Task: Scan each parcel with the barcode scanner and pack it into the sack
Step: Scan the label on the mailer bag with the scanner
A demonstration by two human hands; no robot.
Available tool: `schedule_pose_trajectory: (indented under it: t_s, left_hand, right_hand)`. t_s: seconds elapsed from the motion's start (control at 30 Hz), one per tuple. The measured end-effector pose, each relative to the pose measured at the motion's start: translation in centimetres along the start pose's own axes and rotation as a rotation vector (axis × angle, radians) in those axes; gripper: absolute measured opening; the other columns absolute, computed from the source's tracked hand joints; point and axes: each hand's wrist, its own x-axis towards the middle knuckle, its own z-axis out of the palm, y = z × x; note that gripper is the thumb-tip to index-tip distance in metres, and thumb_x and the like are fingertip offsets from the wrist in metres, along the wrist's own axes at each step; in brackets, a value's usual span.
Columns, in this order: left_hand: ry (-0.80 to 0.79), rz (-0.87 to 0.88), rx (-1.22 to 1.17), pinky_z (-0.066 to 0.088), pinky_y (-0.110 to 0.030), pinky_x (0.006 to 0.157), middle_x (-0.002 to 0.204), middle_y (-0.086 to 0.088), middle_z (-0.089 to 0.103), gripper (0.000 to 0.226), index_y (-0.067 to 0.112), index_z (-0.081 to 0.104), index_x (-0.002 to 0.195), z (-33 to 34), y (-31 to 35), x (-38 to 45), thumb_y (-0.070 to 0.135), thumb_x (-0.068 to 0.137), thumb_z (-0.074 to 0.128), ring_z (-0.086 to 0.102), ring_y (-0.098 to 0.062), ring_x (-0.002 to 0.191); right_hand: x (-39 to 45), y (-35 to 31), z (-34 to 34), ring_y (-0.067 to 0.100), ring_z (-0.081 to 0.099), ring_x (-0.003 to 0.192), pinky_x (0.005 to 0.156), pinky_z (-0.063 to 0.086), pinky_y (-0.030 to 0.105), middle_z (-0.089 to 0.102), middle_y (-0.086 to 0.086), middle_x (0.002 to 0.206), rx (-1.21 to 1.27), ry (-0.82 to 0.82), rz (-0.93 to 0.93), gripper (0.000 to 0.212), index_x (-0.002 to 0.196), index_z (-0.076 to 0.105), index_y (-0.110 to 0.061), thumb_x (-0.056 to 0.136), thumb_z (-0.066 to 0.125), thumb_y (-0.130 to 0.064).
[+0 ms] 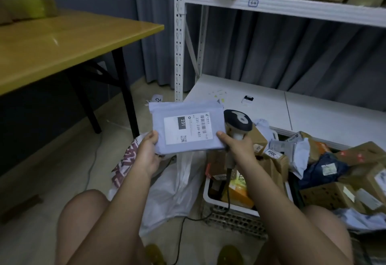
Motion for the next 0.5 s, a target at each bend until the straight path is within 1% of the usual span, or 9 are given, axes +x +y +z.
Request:
schedule_pose_trajectory:
  t_s: [0.1, 0.13, 0.17, 0.2, 0.27, 0.33, 0.37, 0.43, 0.5]
  left_hand:
    - [0.126, 0.087, 0.162, 0.051, -0.018, 0.049, 0.082, -0.001, 0.069, 0.02, 0.011, 0.059, 0.094, -0.6, 0.8, -0.7, 0.008, 0.1, 0.039, 0.065, -0.008, 0.065]
    - [0.22, 0.149, 0.269, 0.056, -0.022, 0.062, 0.095, -0.009, 0.069, 0.018, 0.007, 0.059, 0.101, -1.1, 1.0, -0.3, 0.008, 0.098, 0.042, 0.068, -0.012, 0.077]
    - [0.3, 0.212, 0.415, 0.055, -0.032, 0.084, 0.121, -0.014, 0.061, 0.027, 0.005, 0.055, 0.12, -1.7, 1.2, 0.0, 0.013, 0.096, 0.045, 0.064, -0.02, 0.101]
    - [0.313, 0.249, 0.574, 0.046, -0.043, 0.101, 0.142, -0.014, 0.045, 0.043, 0.01, 0.045, 0.138, -2.2, 1.5, 0.3, 0.02, 0.096, 0.048, 0.052, -0.027, 0.123]
    - [0.167, 0.368, 0.808, 0.026, -0.047, 0.116, 0.156, -0.007, 0.022, 0.055, 0.019, 0.031, 0.149, -2.0, 2.1, -0.1, 0.027, 0.098, 0.049, 0.026, -0.028, 0.142]
    - [-0.085, 0.406, 0.96, 0.017, -0.039, 0.119, 0.157, 0.0, 0.02, 0.06, 0.021, 0.028, 0.15, -1.2, 2.3, -0.4, 0.029, 0.097, 0.054, 0.019, -0.019, 0.145]
    - [-0.206, 0.362, 1.007, 0.02, -0.038, 0.119, 0.154, 0.002, 0.025, 0.064, 0.022, 0.03, 0.15, -0.9, 2.2, -0.5, 0.031, 0.094, 0.059, 0.025, -0.017, 0.143]
    - [-0.36, 0.217, 1.011, 0.04, -0.041, 0.108, 0.144, 0.001, 0.047, 0.065, 0.025, 0.041, 0.144, -0.6, 2.1, -0.8, 0.036, 0.085, 0.066, 0.054, -0.018, 0.123]
    - [-0.404, 0.15, 0.997, 0.054, -0.035, 0.09, 0.125, -0.003, 0.064, 0.046, 0.021, 0.054, 0.132, -0.9, 1.8, -0.9, 0.025, 0.088, 0.066, 0.067, -0.016, 0.098]
  right_hand:
    - [-0.1, -0.5, 0.2, 0.019, 0.064, 0.099, 0.08, 0.054, 0.034, 0.067, 0.001, 0.11, -0.016, -0.024, 0.012, 0.057, 0.12, 0.057, -0.01, 0.071, 0.085, -0.025]
    - [-0.1, -0.8, 0.0, 0.019, 0.066, 0.095, 0.072, 0.055, 0.029, 0.069, 0.002, 0.106, -0.05, -0.051, -0.008, 0.055, 0.116, 0.059, -0.009, 0.07, 0.086, -0.024]
    - [-0.2, -1.2, -0.2, 0.019, 0.067, 0.092, 0.063, 0.054, 0.022, 0.07, 0.002, 0.102, -0.099, -0.084, -0.03, 0.052, 0.113, 0.061, -0.007, 0.07, 0.086, -0.023]
    - [-0.2, -1.5, -0.5, 0.018, 0.068, 0.09, 0.057, 0.052, 0.017, 0.07, 0.003, 0.099, -0.149, -0.129, -0.065, 0.05, 0.11, 0.062, -0.006, 0.07, 0.086, -0.022]
    - [-0.4, -2.1, -0.9, 0.016, 0.068, 0.086, 0.054, 0.05, 0.012, 0.07, 0.002, 0.097, -0.232, -0.224, -0.122, 0.049, 0.11, 0.062, -0.005, 0.07, 0.086, -0.017]
    - [-0.9, -2.8, -1.0, 0.009, 0.065, 0.083, 0.054, 0.048, 0.01, 0.068, -0.001, 0.096, -0.272, -0.306, -0.134, 0.05, 0.113, 0.06, -0.006, 0.07, 0.085, -0.012]
    - [-1.2, -3.0, -1.0, 0.007, 0.064, 0.082, 0.054, 0.048, 0.009, 0.067, -0.003, 0.097, -0.278, -0.342, -0.119, 0.051, 0.114, 0.059, -0.009, 0.07, 0.085, -0.011]
    - [-1.7, -3.5, -0.9, 0.008, 0.064, 0.082, 0.054, 0.05, 0.011, 0.067, -0.002, 0.099, -0.283, -0.411, -0.073, 0.051, 0.113, 0.057, -0.012, 0.07, 0.084, -0.009]
    - [-2.0, -3.6, -0.8, 0.006, 0.065, 0.079, 0.054, 0.05, 0.012, 0.067, -0.001, 0.098, -0.296, -0.443, -0.071, 0.048, 0.11, 0.057, -0.012, 0.07, 0.083, -0.005]
